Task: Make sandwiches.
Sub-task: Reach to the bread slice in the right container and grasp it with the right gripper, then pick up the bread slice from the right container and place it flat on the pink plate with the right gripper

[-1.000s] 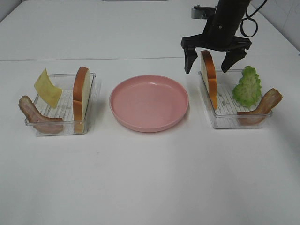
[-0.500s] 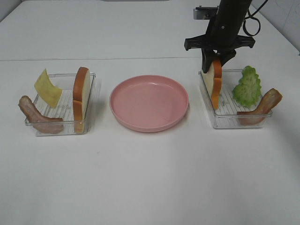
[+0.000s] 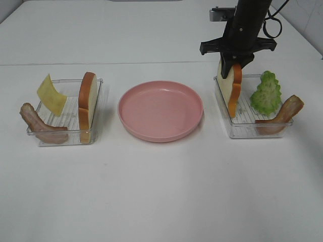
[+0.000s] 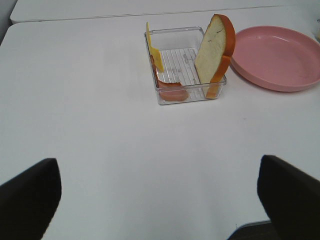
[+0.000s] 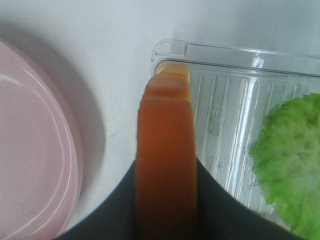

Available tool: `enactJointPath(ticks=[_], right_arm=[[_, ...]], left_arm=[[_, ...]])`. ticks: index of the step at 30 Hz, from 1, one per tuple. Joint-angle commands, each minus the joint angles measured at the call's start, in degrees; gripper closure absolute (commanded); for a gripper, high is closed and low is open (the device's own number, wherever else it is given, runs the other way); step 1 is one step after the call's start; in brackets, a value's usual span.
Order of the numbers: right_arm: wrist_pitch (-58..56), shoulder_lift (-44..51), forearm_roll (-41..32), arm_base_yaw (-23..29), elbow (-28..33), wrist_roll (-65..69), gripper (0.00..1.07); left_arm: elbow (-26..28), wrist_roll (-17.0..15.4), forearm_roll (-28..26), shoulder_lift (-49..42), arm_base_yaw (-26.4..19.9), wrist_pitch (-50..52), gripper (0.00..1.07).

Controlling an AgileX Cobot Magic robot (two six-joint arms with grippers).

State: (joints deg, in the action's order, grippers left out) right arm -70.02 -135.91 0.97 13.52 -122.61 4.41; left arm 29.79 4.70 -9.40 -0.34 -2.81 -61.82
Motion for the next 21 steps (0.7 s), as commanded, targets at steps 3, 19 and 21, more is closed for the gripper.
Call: enactJointPath(ticks=[3, 19, 21], right_arm=[[-6.13, -0.11, -1.26, -0.23, -0.29, 1.09, 1.07], [-6.13, 14.5, -5.33, -0.23, -0.06, 5.5, 1.07], [-6.13, 16.62, -7.33, -0.23, -0.06, 5.79, 1.07]], left_arm=[[-0.23, -0.29, -0.11, -0.8, 0.17, 0.23, 0.04], [-0.23, -0.29, -0.11, -0.8, 0.17, 0.23, 0.04], [-0.23, -0.29, -0.11, -0.8, 0.17, 0.23, 0.04]])
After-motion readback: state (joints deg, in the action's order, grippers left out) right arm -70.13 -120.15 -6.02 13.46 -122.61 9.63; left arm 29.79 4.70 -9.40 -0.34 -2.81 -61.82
